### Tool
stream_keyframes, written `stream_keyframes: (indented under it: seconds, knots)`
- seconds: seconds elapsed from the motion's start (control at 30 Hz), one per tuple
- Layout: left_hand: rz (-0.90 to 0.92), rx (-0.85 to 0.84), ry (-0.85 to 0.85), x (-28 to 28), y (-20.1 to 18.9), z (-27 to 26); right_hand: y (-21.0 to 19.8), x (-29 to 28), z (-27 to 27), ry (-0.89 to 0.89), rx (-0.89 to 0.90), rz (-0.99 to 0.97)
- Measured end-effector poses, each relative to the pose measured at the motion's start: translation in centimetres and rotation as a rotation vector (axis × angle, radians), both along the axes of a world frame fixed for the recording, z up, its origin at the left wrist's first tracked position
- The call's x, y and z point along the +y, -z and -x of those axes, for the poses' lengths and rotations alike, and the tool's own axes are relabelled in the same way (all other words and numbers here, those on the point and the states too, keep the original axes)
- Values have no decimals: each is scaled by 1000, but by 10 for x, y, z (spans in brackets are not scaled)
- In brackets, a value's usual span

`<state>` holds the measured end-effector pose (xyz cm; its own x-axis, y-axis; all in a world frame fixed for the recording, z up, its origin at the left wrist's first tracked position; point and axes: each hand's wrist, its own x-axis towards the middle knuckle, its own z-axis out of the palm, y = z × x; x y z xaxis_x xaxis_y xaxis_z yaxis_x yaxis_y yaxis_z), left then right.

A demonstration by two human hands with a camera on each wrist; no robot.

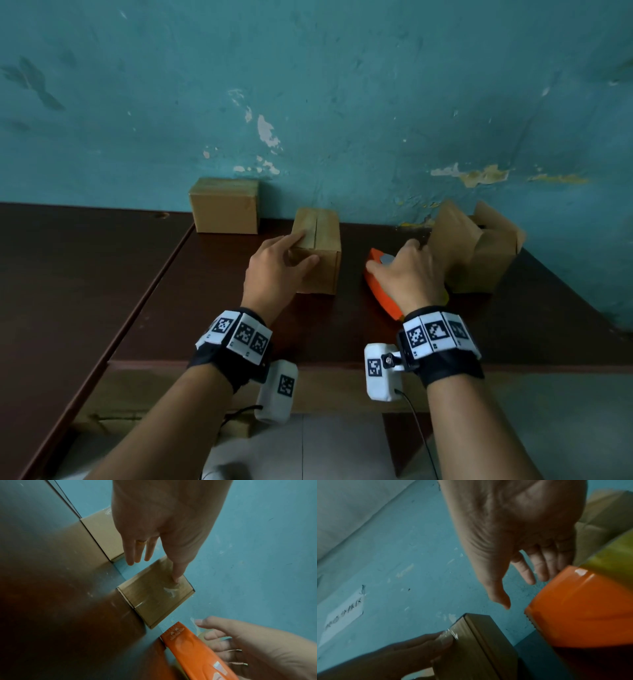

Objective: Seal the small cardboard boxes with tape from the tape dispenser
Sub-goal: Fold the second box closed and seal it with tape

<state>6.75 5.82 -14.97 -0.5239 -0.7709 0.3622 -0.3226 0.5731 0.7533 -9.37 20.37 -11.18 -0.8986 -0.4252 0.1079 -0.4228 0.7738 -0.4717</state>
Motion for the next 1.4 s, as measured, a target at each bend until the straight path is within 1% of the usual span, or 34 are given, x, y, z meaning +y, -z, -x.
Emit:
stream_keyframes:
  seconds: [0.07, 0.13, 0.3, 0.47, 0.57, 0.63, 0.73, 0.8, 0.87, 0.97, 1.07, 1.2, 1.3, 1.4]
  knots:
    - [4, 13, -17, 2, -1, 3, 2, 0, -4, 21, -1, -98]
    - [1, 11, -6, 4, -1, 5, 2, 1, -8, 22, -13, -138]
    - [-57, -8, 56, 8, -2, 7, 2, 0, -12, 41, -58, -151]
    - [-49, 68, 68, 9, -11, 5, -9, 5, -9, 41, -62, -168]
    - [-94, 118, 65, 8, -20, 1, -14, 8, -3, 51, -75, -35]
    - [-142, 171, 70, 5, -24, -1, -17, 11, 5, 25, -119, 122]
    - [-164, 297, 50, 4, -30, -3, -23, 17, 10, -33, -251, 414]
    - [-180, 331, 68, 5, -35, -5, -25, 20, 8, -56, -280, 558]
    - [-196, 333, 110, 6, -39, -7, -26, 19, 3, -71, -244, 642]
    - [-252, 371, 182, 9, -44, -7, -26, 13, -1, -54, -86, 709]
    - [-312, 394, 243, 19, -51, -6, -29, 9, -6, -90, -6, 779]
    - [-357, 408, 328, 31, -55, -4, -28, 5, -8, -237, 26, 805]
    - [-305, 404, 361, 36, -55, -4, -22, 2, -6, -311, 86, 765]
    - [-252, 441, 366, 42, -58, -5, -23, 1, -10, -363, 164, 705]
